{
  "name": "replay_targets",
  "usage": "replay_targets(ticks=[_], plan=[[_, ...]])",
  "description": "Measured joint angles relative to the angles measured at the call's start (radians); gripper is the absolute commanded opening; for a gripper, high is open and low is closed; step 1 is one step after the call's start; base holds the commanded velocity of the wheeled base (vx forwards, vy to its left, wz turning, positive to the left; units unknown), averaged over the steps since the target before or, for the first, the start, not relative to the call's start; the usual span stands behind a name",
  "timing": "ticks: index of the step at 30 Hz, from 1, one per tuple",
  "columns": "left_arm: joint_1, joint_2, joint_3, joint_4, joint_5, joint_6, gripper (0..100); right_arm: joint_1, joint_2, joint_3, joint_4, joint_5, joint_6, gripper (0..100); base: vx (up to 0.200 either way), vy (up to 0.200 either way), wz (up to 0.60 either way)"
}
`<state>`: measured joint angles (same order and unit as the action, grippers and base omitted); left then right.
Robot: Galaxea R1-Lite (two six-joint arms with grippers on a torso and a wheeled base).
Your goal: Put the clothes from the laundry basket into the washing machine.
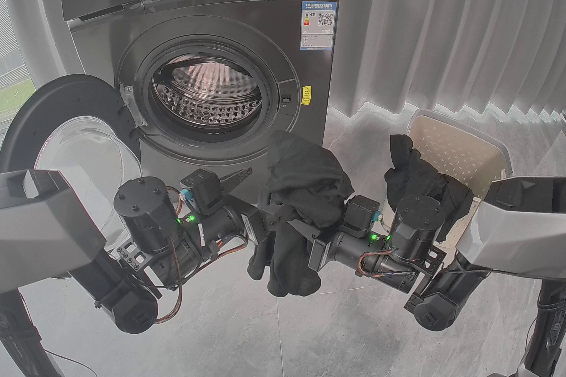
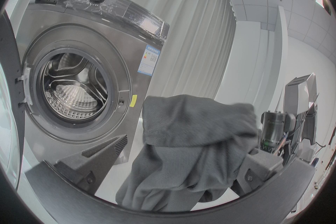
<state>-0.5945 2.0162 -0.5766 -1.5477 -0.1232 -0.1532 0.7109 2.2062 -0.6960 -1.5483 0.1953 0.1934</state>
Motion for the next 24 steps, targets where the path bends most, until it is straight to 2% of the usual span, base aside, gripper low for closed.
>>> replay_targets(ticks=[9,18,22,24], plan=[[0.035,0.003,0.030,0.000,-0.001,0.000,100,-0.035,-0.027,0.036,0.000,-0.001,0.001,0,0.000,0.000,0.00],[0.053,0.000,0.053,-0.001,-0.012,0.003,100,-0.039,-0.033,0.045,0.001,0.002,0.004,0,0.000,0.000,0.00],[0.048,-0.002,0.084,-0.001,-0.033,0.005,100,-0.039,-0.037,0.042,0.000,0.002,0.014,0,0.000,0.000,0.00],[0.047,-0.004,0.105,-0.002,-0.062,0.010,100,-0.039,-0.044,0.040,0.000,0.001,0.022,0,0.000,0.000,0.00]])
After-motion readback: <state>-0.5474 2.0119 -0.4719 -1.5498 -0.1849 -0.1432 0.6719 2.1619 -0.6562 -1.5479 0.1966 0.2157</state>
